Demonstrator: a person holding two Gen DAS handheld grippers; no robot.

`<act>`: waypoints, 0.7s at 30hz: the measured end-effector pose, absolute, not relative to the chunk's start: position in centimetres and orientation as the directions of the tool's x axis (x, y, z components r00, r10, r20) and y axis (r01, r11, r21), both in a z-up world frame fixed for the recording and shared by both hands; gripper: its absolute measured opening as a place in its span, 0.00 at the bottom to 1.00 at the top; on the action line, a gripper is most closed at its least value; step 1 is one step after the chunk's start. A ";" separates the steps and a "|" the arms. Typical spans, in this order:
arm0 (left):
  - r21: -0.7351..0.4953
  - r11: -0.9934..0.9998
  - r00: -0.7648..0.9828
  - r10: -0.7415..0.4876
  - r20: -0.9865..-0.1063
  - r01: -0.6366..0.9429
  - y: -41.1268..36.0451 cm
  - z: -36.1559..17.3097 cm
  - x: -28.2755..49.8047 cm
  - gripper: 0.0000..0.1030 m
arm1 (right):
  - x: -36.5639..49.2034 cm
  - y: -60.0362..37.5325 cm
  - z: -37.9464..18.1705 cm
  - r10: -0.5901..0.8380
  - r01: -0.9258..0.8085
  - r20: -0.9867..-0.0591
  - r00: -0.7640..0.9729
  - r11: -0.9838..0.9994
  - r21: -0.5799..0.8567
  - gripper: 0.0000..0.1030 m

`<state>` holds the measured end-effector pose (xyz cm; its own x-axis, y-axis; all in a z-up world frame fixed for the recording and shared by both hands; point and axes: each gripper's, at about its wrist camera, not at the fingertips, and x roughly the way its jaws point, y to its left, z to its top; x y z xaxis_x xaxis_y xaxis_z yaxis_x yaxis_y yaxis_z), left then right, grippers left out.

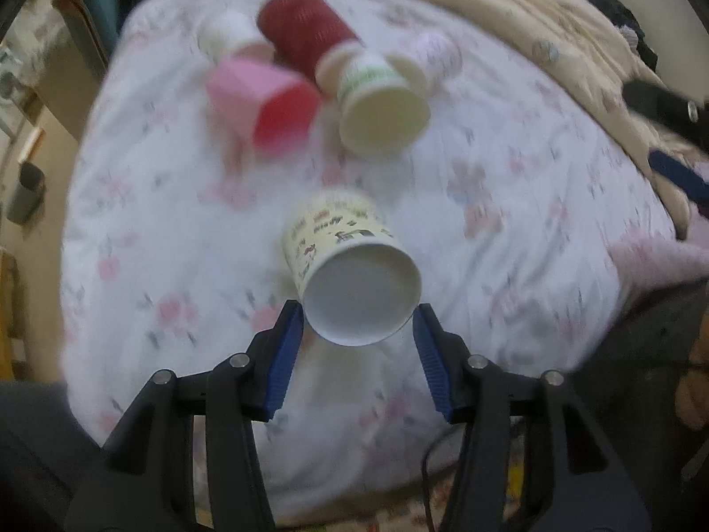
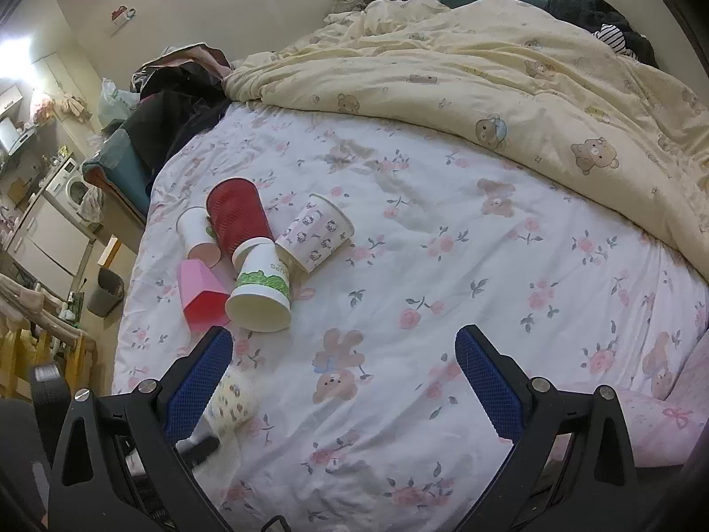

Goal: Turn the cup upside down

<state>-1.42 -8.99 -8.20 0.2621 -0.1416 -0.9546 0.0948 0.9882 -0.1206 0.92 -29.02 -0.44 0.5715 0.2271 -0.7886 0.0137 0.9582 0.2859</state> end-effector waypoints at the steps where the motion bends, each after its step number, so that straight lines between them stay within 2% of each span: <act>1: -0.121 0.988 0.237 -0.142 -0.961 0.098 -9.1 -8.6 -1.7 0.47 | 1.0 -28.9 -0.5 0.227 0.011 -0.790 0.570 0.959 0.283 1.00; 4: -0.091 0.989 0.201 -0.113 -0.973 0.114 -9.6 -9.7 -2.2 0.49 | 0.9 -28.5 -0.6 0.226 -0.001 -0.794 0.565 0.962 0.273 1.00; 7: -0.111 0.989 0.186 -0.127 -0.974 0.096 -9.2 -9.8 -2.2 0.53 | 0.9 -28.1 -0.9 0.231 -0.011 -0.801 0.552 0.963 0.269 1.00; 8: -0.116 0.989 0.185 -0.131 -0.974 0.094 -9.0 -9.7 -2.3 0.58 | 0.9 -28.1 -1.0 0.235 -0.014 -0.805 0.545 0.962 0.272 1.00; 9: -0.126 0.988 0.186 -0.142 -0.972 0.094 -8.7 -9.4 -2.4 0.65 | 1.0 -28.1 -1.1 0.244 -0.017 -0.808 0.536 0.960 0.278 1.00; 11: -0.163 0.982 0.192 -0.178 -0.965 0.091 -7.8 -8.3 -2.8 0.68 | 1.1 -28.0 -1.5 0.258 -0.018 -0.817 0.516 0.956 0.291 1.00; 16: -0.205 0.973 0.242 -0.225 -0.944 0.103 -5.3 -4.4 -3.5 0.70 | 1.3 -26.6 -2.4 0.311 -0.054 -0.839 0.447 0.945 0.322 1.00; 21: -0.095 0.994 0.374 -0.108 -0.921 0.053 -2.1 -1.5 -2.4 0.71 | 1.5 -23.7 -2.7 0.363 -0.129 -0.860 0.359 0.932 0.340 1.00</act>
<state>-2.38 -2.10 -1.52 0.3741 -0.1080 -0.9211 0.0529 0.9941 -0.0950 1.54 -23.67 -2.72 0.3585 0.3631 -0.8600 -0.1289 0.9317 0.3397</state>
